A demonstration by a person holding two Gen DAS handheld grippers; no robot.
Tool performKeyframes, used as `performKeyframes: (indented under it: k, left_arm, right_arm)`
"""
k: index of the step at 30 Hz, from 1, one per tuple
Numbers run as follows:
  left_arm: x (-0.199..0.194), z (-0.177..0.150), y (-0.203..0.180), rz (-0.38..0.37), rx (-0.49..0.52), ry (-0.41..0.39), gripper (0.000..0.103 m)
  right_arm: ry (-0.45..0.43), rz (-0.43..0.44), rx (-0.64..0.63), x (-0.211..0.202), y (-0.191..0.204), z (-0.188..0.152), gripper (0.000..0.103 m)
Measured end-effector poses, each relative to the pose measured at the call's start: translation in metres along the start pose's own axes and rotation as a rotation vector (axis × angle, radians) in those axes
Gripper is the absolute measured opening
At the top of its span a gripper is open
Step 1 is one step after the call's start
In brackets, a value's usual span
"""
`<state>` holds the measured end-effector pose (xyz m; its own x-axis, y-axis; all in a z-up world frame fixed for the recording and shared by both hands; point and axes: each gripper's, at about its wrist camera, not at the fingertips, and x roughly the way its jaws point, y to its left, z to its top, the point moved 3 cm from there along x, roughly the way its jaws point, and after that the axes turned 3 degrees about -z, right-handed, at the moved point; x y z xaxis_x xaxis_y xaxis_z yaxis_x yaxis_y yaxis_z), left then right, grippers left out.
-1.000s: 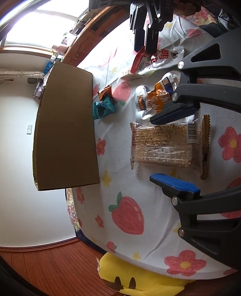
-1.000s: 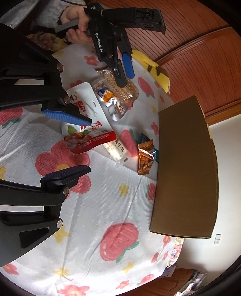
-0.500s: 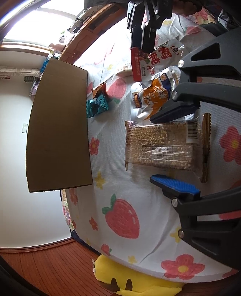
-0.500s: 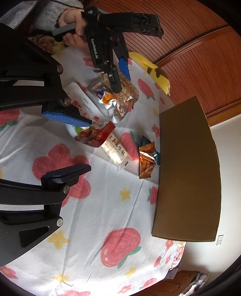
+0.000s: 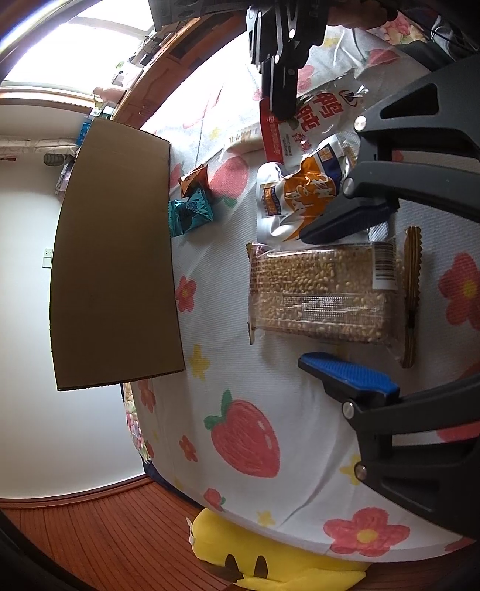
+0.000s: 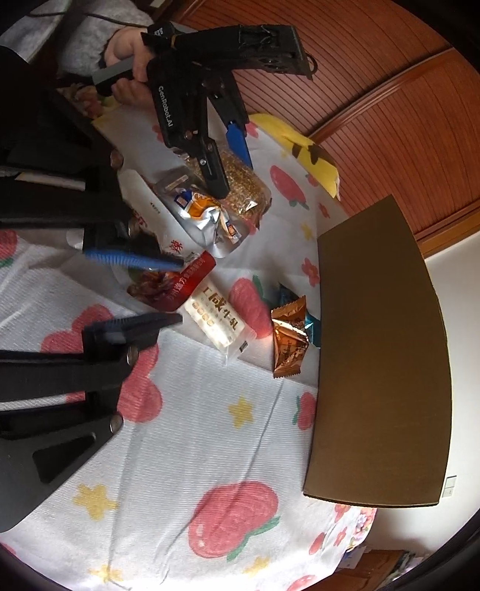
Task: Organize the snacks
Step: 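Grasp red-white pouch with right tool while left tool grasps the large granola bar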
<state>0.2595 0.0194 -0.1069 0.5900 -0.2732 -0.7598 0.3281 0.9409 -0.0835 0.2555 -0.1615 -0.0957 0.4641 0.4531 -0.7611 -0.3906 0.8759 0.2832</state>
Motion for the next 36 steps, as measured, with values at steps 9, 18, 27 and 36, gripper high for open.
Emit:
performKeyframes:
  k: [9,18,27,36]
  left_arm:
    - [0.001,0.001,-0.001,0.003,-0.001,0.009,0.069]
    - [0.003,0.001,-0.001,0.015,-0.005,0.014,0.072]
    - [0.004,0.002,0.003,0.026,-0.01,0.026,0.078]
    - [-0.003,-0.002,-0.004,0.021,0.015,0.011,0.044]
  right_arm:
    - [-0.034,0.009,-0.012,-0.014,0.001,-0.004,0.0]
    - [-0.068,-0.036,-0.005,-0.022,-0.012,-0.009,0.001]
    - [-0.079,-0.044,-0.006,-0.019,-0.017,-0.014,0.003]
    - [-0.117,-0.018,0.004,-0.035,-0.014,-0.014,0.0]
